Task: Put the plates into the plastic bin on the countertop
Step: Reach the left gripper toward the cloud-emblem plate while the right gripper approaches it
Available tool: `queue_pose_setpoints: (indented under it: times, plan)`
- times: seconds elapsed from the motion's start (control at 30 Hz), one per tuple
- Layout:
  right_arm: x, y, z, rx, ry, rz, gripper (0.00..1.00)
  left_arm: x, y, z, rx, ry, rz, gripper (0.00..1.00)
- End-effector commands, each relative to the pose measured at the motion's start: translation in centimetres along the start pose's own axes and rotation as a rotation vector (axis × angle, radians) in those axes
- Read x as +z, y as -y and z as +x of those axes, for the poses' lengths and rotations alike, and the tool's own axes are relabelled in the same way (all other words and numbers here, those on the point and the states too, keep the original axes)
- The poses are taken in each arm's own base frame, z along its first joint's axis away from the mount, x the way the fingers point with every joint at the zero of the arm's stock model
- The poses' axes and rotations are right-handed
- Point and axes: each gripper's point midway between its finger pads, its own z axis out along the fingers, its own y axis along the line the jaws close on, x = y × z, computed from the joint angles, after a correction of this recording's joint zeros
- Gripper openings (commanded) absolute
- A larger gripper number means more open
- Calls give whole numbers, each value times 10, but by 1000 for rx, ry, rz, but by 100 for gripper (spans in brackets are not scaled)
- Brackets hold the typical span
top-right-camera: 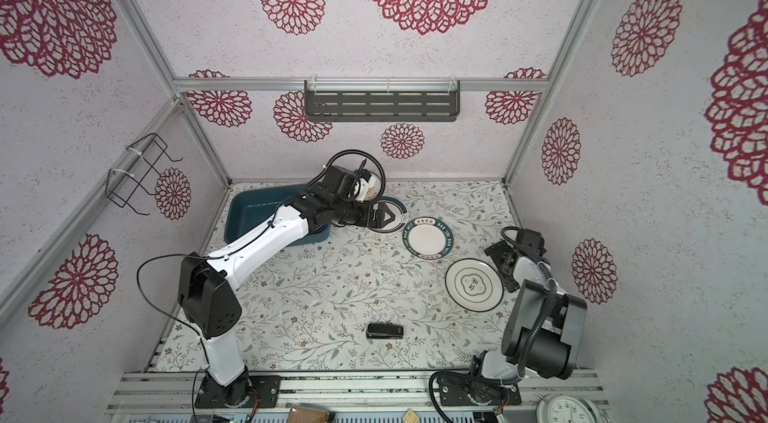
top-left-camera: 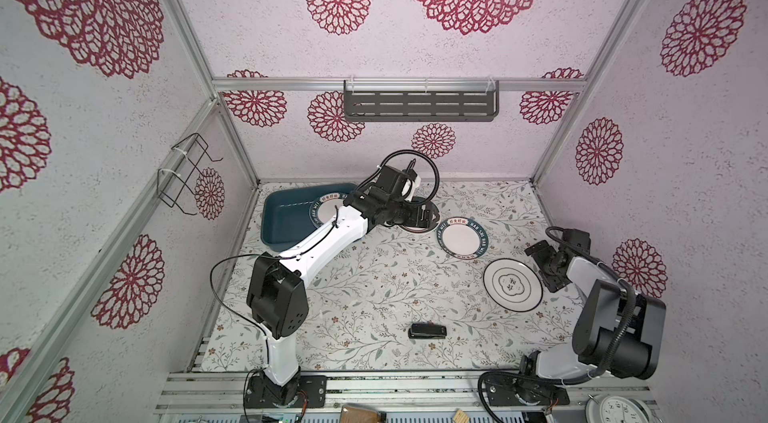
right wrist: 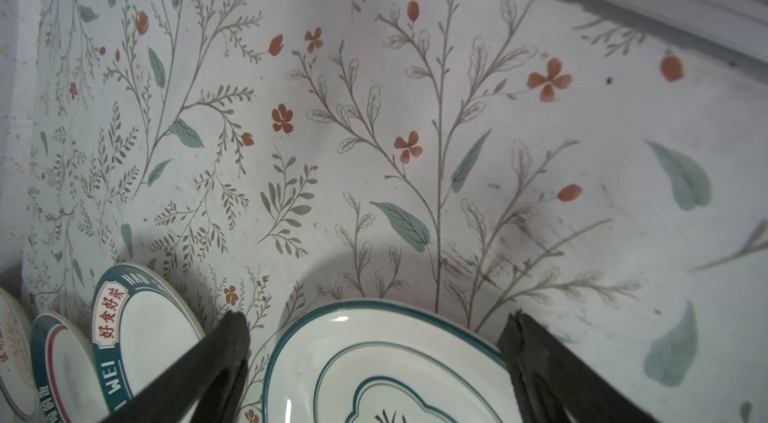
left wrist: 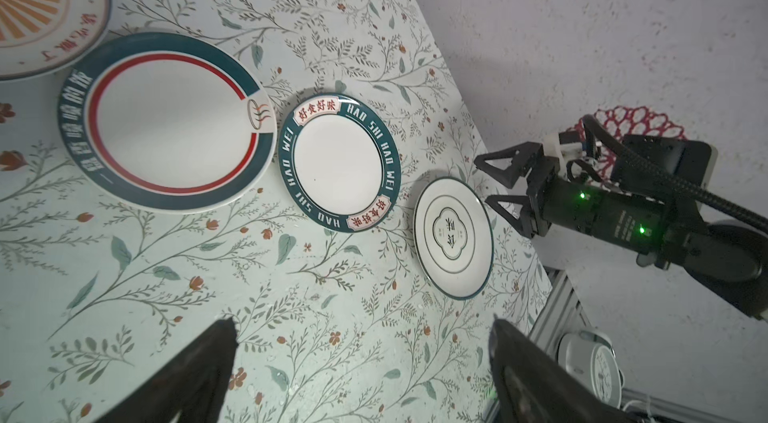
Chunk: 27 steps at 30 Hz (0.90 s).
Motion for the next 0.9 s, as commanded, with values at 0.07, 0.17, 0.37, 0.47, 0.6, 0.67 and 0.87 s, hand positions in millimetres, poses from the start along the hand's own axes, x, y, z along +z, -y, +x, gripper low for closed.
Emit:
queue_pose_setpoints:
  times: [0.07, 0.17, 0.37, 0.47, 0.6, 0.67, 0.87]
  plan:
    - [1, -2, -20, -128, 40, -18, 99, 3, 3, 2, 68, -34, 23, 97]
    - [12, 9, -5, -156, -40, 16, 99, 7, 0, 8, 73, -71, 18, 97]
    - [19, 8, 16, -163, -101, -46, 99, 12, -5, 15, 56, -90, 14, 97]
    - [23, -2, 26, -169, -138, -120, 99, 11, -5, 11, 40, -79, 13, 97]
    - [22, -17, 41, -192, -181, -201, 98, 29, -15, 20, 7, -125, 33, 97]
    - [21, -21, 52, -207, -211, -200, 98, 34, -19, 23, -13, -143, 48, 97]
    - [19, -33, 97, -272, -284, -173, 97, 40, -30, 33, -62, -192, 82, 97]
